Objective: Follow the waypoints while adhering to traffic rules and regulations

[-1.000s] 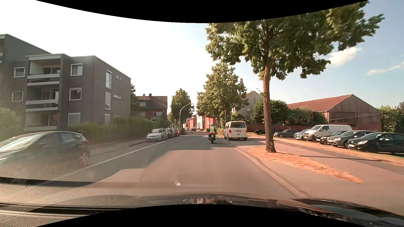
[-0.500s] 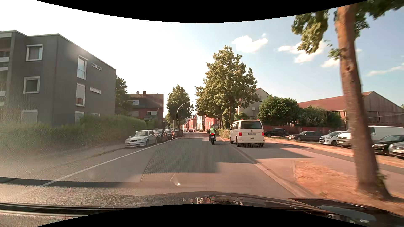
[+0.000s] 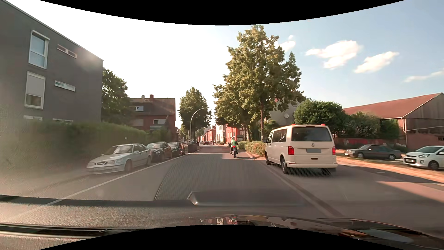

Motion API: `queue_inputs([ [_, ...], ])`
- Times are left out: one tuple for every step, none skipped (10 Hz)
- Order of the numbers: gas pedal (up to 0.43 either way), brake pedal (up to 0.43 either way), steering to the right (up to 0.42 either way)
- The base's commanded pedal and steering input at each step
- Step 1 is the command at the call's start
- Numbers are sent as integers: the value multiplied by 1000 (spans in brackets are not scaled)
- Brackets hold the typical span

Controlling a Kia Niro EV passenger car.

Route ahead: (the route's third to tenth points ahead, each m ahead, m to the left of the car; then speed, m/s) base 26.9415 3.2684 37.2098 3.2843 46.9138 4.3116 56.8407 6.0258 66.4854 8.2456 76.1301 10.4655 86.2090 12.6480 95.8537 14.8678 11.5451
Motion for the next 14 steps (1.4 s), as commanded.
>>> queue_inputs([
  [157, 0, -5],
  [157, 0, -5],
  [157, 0, -5],
  [157, 0, -5],
  [157, 0, -5],
  [157, 0, -5],
  [157, 0, -5],
  [157, 0, -5],
  [157, 0, -5],
  [157, 0, -5],
  [157, 0, -5],
  [157, 0, -5],
  [157, 0, -4],
  [157, 0, -4],
])
